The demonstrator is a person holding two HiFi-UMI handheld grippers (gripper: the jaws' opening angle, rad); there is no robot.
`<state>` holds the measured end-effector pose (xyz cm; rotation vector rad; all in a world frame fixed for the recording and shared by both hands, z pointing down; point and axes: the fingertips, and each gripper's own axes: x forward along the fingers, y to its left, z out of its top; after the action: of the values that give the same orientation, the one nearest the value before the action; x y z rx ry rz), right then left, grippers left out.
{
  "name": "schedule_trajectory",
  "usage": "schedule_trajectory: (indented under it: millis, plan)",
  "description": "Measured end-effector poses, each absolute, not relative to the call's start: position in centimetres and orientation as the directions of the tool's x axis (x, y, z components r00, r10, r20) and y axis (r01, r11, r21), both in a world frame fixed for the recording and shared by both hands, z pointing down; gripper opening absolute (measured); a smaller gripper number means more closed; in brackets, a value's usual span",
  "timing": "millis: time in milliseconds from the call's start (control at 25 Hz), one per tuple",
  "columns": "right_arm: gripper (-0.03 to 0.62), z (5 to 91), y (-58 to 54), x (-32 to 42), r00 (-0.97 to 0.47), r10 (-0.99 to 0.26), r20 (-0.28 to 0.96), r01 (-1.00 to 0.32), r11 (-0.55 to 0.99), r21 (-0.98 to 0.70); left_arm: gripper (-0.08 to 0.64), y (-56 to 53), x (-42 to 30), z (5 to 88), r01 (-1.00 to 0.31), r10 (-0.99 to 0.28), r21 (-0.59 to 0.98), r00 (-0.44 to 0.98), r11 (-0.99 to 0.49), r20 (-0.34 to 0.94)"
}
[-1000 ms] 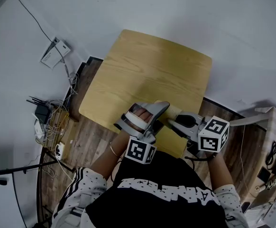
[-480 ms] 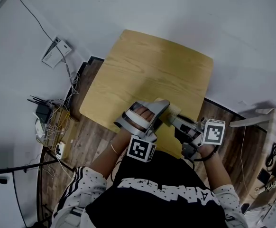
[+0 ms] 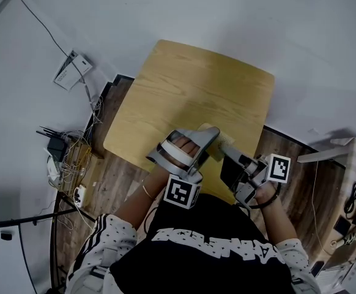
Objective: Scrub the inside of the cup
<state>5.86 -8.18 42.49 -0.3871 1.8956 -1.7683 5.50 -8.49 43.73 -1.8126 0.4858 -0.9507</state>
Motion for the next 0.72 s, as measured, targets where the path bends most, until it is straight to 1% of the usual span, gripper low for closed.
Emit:
schedule_trajectory:
  millis: [120,200,400,600,720]
  plan:
    - [0.066,42.2,-8.3,5.9,-0.822,-0.54,-0.181,0.145,0.108,-0.983,0.354,-8.5,5.4,43.5,0.086,-0.691,-0.902,0.613,-0.423,0.383]
    - [0.066,42.0,-8.2,5.8,-0.825,-0.539,-0.169,0.118,0.128,-0.985,0.354,-8.6,5.4,43.4,0.086,-0.692,-0.902,0.613,-0.423,0.382]
    - [0.066,40.8,-7.9,4.9,-0.861,-0.499,-0.102,-0.043,0.27,-0.962,0.354,-8.6,5.2,42.8,0.069,-0.688,-0.897,0.616,-0.437,0.383]
    - [0.064,39.5,-7.2,3.7,-0.895,-0.444,-0.037,-0.154,0.387,-0.909,0.354,-8.4,4.8,42.2,0.066,-0.684,-0.89,0.615,-0.451,0.392]
    - [0.064,39.6,-6.8,3.4,-0.909,-0.416,0.03,-0.246,0.476,-0.844,0.354,-8.3,4.8,42.2,0.074,-0.679,-0.882,0.61,-0.466,0.409]
